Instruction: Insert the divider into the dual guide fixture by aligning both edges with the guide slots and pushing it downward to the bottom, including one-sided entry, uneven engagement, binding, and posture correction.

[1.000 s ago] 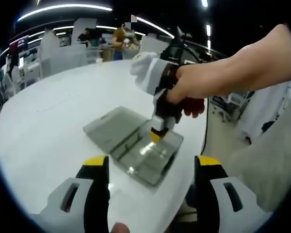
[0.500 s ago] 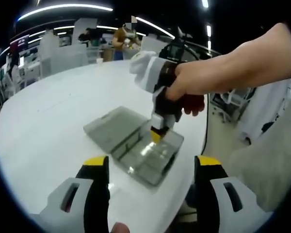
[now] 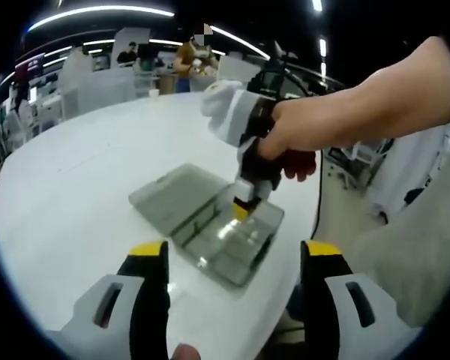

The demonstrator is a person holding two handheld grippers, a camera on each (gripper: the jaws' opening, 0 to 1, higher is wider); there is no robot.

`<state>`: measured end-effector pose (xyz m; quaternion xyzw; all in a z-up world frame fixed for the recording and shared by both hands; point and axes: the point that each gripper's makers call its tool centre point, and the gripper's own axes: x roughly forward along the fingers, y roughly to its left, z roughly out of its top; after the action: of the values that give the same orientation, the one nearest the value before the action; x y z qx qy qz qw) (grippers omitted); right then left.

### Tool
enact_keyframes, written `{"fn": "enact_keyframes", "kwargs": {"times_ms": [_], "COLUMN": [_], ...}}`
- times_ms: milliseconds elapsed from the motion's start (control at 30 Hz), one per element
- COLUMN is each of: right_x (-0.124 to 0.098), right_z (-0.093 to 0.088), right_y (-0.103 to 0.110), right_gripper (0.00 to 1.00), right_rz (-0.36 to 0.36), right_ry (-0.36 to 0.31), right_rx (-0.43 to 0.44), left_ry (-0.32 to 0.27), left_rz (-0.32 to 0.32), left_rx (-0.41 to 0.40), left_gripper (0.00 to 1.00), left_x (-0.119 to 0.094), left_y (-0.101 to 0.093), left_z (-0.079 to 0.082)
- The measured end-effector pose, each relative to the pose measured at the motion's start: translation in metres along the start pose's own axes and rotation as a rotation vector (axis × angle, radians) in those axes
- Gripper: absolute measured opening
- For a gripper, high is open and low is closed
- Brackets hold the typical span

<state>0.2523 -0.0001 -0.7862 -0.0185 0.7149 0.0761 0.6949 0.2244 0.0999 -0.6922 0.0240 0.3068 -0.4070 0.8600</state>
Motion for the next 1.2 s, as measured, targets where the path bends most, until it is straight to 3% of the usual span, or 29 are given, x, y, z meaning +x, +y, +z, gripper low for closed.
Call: {"fn": "enact_keyframes", "kwargs": {"times_ms": [633, 1200], "right_x": [0.006, 0.012], "right_z": [-0.001, 0.001], "right_y": [0.001, 0.001], "right_gripper": [0.00, 0.00], "right_rz": [-0.005, 0.038], "right_ry": [0.007, -0.015], "right_rx": [-0.033, -0.053], "left_ry": [-0.001, -0.015], "left_rz": [0.008, 0.011], "left_rx": [-0.015, -0.036], "left_gripper": [0.69, 0.69], "left_x": [-0.001, 0.003], "left_y": [0.005, 0.006], "left_z": [-0.002, -0.003]}}
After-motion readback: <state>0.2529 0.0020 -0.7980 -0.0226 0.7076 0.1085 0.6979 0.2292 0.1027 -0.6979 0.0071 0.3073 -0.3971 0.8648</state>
